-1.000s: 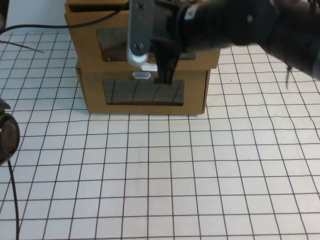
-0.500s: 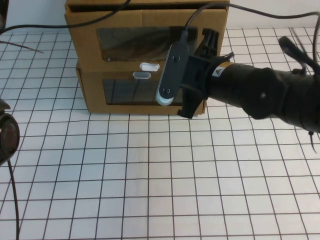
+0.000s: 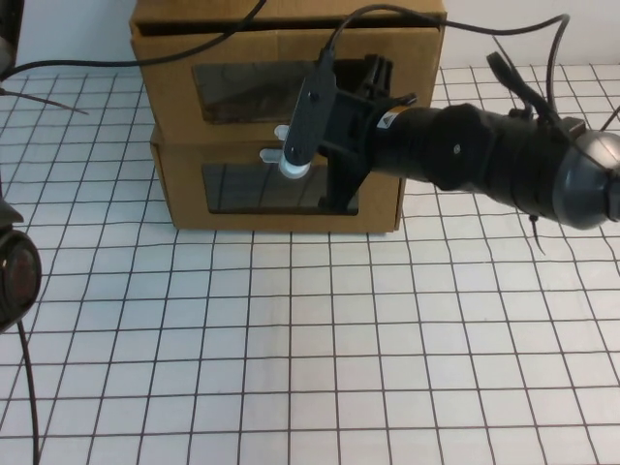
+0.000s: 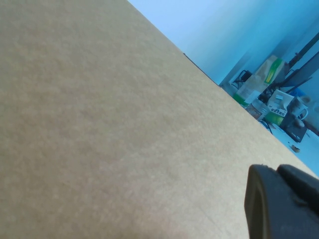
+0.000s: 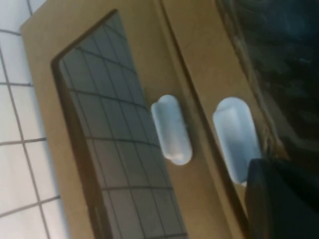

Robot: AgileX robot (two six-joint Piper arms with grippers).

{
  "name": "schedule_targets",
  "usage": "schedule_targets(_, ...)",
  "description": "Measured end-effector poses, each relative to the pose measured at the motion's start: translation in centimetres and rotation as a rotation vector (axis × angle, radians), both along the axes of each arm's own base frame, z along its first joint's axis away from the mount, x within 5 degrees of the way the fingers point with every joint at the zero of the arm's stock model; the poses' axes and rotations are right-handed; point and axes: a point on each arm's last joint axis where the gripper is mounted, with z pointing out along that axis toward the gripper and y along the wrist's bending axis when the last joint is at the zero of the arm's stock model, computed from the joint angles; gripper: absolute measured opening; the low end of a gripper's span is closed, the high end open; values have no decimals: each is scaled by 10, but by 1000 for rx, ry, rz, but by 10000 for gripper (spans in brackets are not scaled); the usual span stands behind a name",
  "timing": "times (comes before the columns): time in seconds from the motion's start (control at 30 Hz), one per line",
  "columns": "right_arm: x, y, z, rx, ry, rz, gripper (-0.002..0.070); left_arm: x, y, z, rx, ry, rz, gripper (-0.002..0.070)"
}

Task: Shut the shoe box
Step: Close the shoe box with your right arm

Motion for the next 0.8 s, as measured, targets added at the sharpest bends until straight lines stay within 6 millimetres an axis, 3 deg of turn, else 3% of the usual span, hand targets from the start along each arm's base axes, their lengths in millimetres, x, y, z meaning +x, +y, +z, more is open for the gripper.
schedule_targets(0.23, 22, -25, 13, 126, 89, -87, -13, 0, 0, 1, -9, 1, -5, -2)
schedule_targets(0.43, 18, -24, 17, 81, 92, -25, -13, 0, -1, 0, -12, 5, -9, -2)
schedule_targets(0.53, 3, -10, 30, 56, 42, 42, -13, 0, 0, 0, -15, 6, -10, -2)
schedule_targets(0.67, -38, 14, 61, 58, 17, 188, -13, -1, 0, 1, -9, 3, -6, -2)
schedule_targets(0.8, -73, 17, 92, 92, 58, 312, -13, -10, 4, 14, 67, -22, 11, -2)
